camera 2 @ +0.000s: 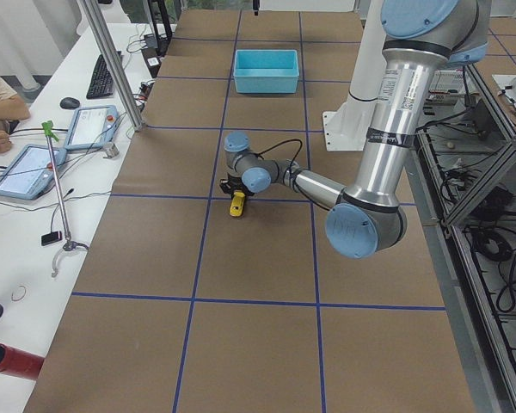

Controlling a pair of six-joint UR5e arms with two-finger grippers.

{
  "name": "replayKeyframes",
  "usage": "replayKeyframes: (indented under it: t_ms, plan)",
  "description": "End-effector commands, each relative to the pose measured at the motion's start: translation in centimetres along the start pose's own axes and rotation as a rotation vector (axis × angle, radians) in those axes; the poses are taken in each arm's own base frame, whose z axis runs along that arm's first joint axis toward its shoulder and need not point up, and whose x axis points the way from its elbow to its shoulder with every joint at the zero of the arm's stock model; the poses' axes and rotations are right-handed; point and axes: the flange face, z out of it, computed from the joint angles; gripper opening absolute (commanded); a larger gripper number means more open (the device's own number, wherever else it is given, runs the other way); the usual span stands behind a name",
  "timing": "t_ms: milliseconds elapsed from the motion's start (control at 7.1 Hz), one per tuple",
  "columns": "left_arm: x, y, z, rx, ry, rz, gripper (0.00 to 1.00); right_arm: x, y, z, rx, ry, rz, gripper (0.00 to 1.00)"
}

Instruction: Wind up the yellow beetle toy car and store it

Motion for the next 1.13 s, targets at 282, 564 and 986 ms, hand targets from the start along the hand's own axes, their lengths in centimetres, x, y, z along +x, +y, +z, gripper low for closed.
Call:
replayKeyframes:
  t_ms: [282, 564, 986]
  plan:
    - [0.3, 1.1, 0.0, 0.012, 0.001, 0.0, 0.06, 0.0, 0.0, 0.0, 0.0, 0.002, 0.0, 1.0]
    - [0.1, 1.5, -0.3, 0.015, -0.001, -0.004, 0.06, 0.2, 0.0, 0.2, -0.004, 0.002, 0.006, 1.0]
    - [0.8, 2.9, 0.0, 0.017, -0.002, -0.005, 0.06, 0.2, 0.0, 0.2, -0.004, 0.002, 0.007, 1.0]
